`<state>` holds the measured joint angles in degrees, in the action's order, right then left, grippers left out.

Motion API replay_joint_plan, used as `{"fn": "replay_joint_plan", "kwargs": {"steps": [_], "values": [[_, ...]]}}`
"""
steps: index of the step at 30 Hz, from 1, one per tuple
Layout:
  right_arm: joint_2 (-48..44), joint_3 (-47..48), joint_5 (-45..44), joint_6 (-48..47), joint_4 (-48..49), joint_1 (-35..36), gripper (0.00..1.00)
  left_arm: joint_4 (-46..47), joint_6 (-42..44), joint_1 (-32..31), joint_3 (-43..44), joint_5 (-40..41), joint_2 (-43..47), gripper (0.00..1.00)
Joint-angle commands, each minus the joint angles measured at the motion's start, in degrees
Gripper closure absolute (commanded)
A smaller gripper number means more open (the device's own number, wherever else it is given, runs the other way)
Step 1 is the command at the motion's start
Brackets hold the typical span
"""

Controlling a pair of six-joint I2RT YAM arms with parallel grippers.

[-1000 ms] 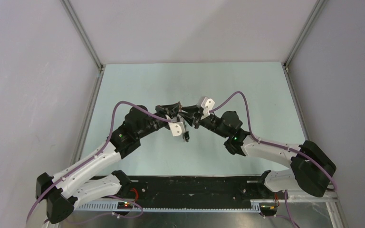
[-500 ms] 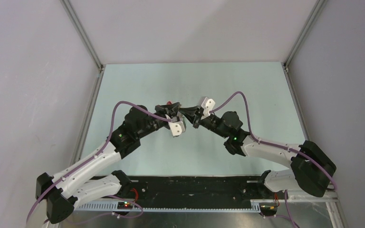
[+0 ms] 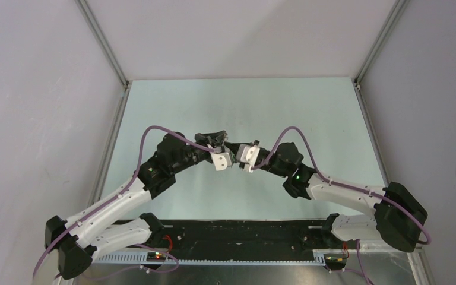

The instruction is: Remove the keys from the keyring

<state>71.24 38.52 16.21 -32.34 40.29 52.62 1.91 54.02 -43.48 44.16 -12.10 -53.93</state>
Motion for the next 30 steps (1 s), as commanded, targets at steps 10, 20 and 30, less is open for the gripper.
{"fn": "replay_joint_plan", "kwargs": {"steps": [10, 20, 30], "values": [[0.61, -3.40, -9.51, -30.34, 3.92, 6.71, 0.91, 3.25, -1.63, 0.07, 2.80, -0.37, 1.57, 1.00], [-6.69, -3.45, 1.93, 2.17, -0.64, 0.46, 0.71, 3.27, -1.58, 0.06, 2.81, -0.07, 1.74, 1.00], [-5.82, -3.12, 8.00, 18.95, 3.91, -5.18, 0.72, 3.27, -1.54, 0.07, 2.73, -0.24, 1.85, 1.00]]}}
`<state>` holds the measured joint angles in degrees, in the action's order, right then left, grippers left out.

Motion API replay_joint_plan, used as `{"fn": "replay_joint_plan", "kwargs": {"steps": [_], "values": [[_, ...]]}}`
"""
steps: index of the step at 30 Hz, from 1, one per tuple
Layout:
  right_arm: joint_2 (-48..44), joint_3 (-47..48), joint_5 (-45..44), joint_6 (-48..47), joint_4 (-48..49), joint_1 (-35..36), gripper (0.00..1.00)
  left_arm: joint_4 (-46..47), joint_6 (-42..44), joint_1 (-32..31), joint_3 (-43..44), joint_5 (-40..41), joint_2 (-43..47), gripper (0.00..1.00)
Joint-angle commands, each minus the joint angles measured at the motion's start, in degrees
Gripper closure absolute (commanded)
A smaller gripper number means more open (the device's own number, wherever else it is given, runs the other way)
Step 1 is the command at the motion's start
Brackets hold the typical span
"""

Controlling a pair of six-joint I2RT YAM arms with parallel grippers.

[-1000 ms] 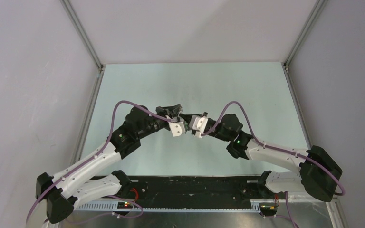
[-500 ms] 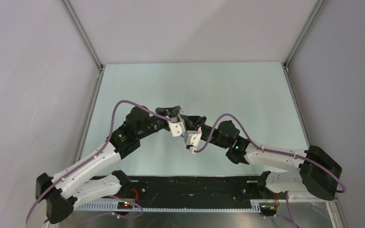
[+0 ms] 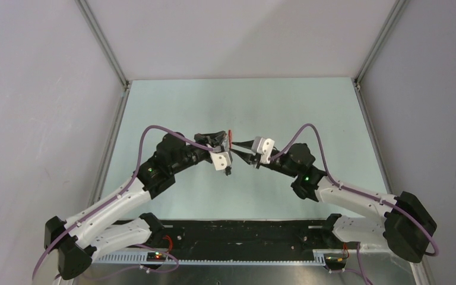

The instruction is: Remove the keys from the keyring

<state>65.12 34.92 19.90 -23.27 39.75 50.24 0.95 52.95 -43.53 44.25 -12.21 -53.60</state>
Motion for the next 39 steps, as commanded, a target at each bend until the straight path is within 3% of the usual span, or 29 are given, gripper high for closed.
{"fn": "replay_joint_plan", "kwargs": {"steps": [1, 8, 20, 39], "values": [[0.91, 0.63, 6.12, 11.70, 4.97, -4.30, 0.71, 4.23, -0.23, 0.11, 2.54, -0.37, 1.56, 1.00], [4.56, 2.54, 15.13, 17.47, 8.28, -10.29, 0.69, 4.23, 0.76, 0.14, 1.99, -2.28, 2.09, 1.00], [9.67, 6.00, 20.53, 21.73, 13.09, -10.91, 0.70, 4.23, 1.11, 0.12, 1.72, -3.89, 2.18, 1.00], [12.04, 7.41, 19.69, 26.15, 14.80, -12.36, 0.76, 4.19, 1.44, 0.28, 1.45, -4.77, 2.58, 1.00]]}}
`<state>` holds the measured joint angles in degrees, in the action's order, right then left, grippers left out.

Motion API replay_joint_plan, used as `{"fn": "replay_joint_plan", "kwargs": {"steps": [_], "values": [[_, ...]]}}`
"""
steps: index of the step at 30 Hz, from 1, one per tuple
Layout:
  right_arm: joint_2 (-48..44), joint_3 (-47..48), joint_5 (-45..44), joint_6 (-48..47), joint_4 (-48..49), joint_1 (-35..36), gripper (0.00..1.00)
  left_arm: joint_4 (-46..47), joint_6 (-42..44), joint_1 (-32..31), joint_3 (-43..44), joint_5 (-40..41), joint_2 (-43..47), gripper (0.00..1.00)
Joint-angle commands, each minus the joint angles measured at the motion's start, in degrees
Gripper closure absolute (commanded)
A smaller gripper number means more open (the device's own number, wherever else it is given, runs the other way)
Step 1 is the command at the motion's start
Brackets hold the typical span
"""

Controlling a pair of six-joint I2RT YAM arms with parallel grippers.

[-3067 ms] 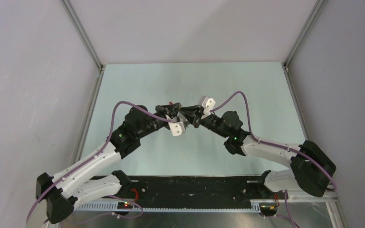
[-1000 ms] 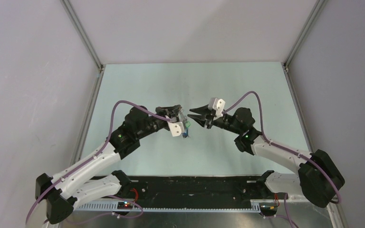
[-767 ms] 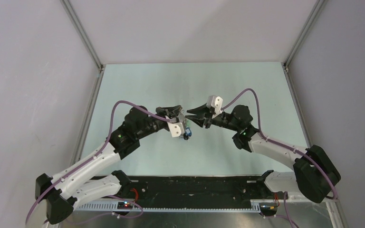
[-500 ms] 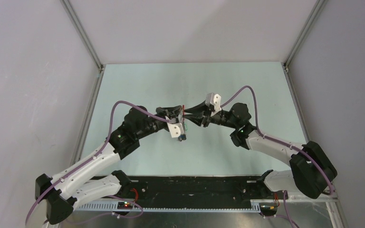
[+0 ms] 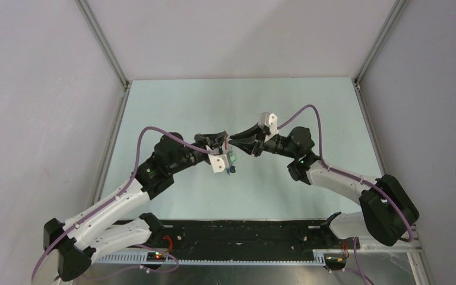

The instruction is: Remove the keys from the keyring

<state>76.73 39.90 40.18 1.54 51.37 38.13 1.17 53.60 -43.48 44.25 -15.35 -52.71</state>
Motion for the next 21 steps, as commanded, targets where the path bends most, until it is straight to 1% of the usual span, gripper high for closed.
{"fn": "replay_joint_plan", "kwargs": {"steps": [1, 7, 8, 9, 10, 14, 16, 20, 21], "values": [[0.53, 2.40, -0.61, 1.44, 3.37, -0.25, 0.77, 3.99, 0.75, 0.24, 1.45, -1.61, 1.68, 1.00], [1.44, 2.94, -0.38, 2.38, 4.06, -0.30, 0.84, 4.01, 0.75, 0.24, 1.45, -1.78, 1.78, 1.00], [1.56, 3.05, -0.16, 2.44, 4.20, -0.27, 0.89, 4.02, 0.78, 0.22, 1.45, -1.78, 1.80, 1.00], [1.69, 3.20, 0.12, 2.44, 4.31, -0.17, 0.93, 4.02, 0.79, 0.23, 1.45, -1.74, 1.75, 1.00], [1.68, 3.23, 0.27, 2.30, 4.33, -0.12, 1.00, 4.02, 0.75, 0.24, 1.41, -1.76, 1.78, 1.00], [0.71, 3.38, 0.34, -0.48, 2.42, 0.31, 1.00, 4.02, 0.54, 0.29, 1.54, -1.16, 1.56, 1.00], [-0.59, 3.58, -0.35, -3.77, -0.39, 0.80, 1.00, 3.97, 0.56, 0.33, 1.54, -1.09, 1.56, 1.00], [-4.32, 6.50, -4.06, -16.08, -11.65, 3.58, 1.00, 3.95, 0.66, 0.31, 1.54, -1.34, 1.09, 1.00], [-4.75, 7.07, -6.13, -18.12, -15.40, 4.13, 1.00, 3.82, 0.70, 0.30, 1.54, -1.34, 0.97, 1.00]]}}
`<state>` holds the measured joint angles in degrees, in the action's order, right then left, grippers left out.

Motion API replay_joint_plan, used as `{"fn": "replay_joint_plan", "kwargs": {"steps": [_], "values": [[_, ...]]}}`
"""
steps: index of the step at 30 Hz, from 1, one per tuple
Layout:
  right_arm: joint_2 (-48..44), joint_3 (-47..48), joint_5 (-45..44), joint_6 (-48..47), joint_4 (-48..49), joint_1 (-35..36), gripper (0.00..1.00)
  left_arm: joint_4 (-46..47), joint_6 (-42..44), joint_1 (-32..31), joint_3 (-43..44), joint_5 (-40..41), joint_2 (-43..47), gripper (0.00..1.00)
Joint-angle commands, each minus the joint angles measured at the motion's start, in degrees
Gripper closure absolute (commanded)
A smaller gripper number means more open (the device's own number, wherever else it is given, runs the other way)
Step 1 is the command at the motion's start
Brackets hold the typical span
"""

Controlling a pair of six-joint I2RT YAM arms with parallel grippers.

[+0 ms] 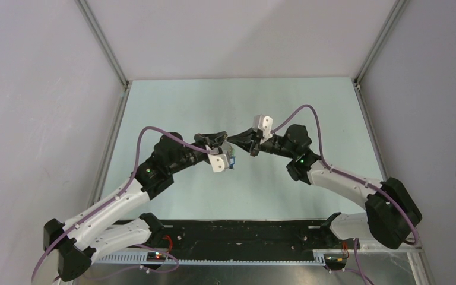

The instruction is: Remove the keys from the keyring

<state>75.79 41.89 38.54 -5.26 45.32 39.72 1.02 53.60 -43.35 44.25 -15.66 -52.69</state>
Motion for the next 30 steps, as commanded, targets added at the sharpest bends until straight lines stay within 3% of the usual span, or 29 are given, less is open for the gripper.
{"fn": "replay_joint_plan", "kwargs": {"steps": [1, 6, 11, 15, 16, 18, 20, 30], "values": [[-4.64, 5.91, -5.56, -15.04, -10.90, 3.64, 1.00, 3.94, 0.71, 0.19, 1.61, -1.15, 0.82, 1.00], [-7.41, 6.53, -12.56, -25.89, -15.92, 6.90, 1.00, 3.64, 0.62, 0.15, 1.72, -0.93, 0.51, 1.00], [-8.62, 6.39, -16.30, -43.88, -19.34, 11.93, 1.00, 3.51, 0.16, 0.12, 1.95, -0.89, 0.08, 1.00], [-9.36, 2.05, -19.08, -52.32, -12.78, 14.78, 0.99, 3.30, 0.07, 0.12, 2.13, -0.20, -0.10, 1.00], [-9.59, 1.13, -19.32, -52.42, -11.16, 14.95, 0.91, 3.30, 0.09, 0.18, 2.15, 0.05, -0.08, 1.00], [-9.76, -0.63, -20.43, -51.39, -7.43, 14.82, 0.74, 3.29, 0.07, 0.20, 2.22, 0.48, -0.13, 1.00], [-10.20, -0.99, -21.59, -45.40, -6.72, 13.88, 0.66, 3.29, 0.09, 0.12, 2.29, 0.87, 0.01, 1.00], [-15.14, -1.19, -20.42, -6.69, -11.54, 5.42, 0.55, 3.28, -0.69, 0.17, 2.82, 2.87, 0.04, 1.00]]}}
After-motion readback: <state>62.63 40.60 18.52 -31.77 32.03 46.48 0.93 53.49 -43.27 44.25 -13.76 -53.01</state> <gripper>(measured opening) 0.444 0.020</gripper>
